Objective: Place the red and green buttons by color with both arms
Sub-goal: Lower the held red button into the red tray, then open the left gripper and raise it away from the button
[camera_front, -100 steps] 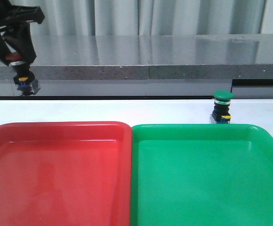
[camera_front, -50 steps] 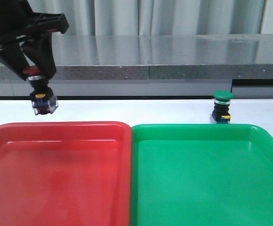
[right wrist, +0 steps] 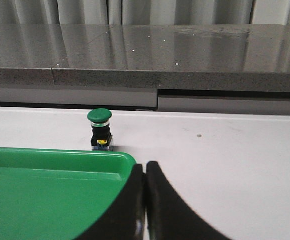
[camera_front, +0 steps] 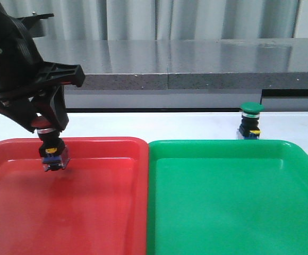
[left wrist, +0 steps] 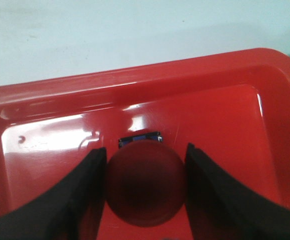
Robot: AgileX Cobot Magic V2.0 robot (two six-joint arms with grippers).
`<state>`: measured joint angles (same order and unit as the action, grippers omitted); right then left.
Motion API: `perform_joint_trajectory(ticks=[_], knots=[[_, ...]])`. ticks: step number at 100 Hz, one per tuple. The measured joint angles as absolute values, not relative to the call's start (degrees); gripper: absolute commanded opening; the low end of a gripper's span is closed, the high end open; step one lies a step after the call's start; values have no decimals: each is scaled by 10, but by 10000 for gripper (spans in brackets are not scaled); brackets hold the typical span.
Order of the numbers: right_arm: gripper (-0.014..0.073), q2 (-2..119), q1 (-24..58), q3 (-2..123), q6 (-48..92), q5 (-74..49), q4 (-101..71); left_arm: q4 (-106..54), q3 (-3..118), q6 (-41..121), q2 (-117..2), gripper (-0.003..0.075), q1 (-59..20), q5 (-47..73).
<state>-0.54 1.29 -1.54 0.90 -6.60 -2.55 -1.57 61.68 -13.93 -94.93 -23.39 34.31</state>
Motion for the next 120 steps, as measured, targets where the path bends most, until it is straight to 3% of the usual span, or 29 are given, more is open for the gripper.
perform_joint_trajectory(ticks=[74, 86, 105, 120], knots=[[-66, -5, 13, -15, 9, -66, -25, 0, 604, -140, -967, 243, -235, 331], [-66, -5, 13, -15, 9, -66, -25, 0, 604, -140, -967, 336, -236, 329], [-66, -5, 13, -15, 9, -66, -25, 0, 603, -140, -967, 557, -236, 329], [-66, -5, 13, -15, 9, -66, -25, 0, 602, -140, -967, 579, -236, 329]])
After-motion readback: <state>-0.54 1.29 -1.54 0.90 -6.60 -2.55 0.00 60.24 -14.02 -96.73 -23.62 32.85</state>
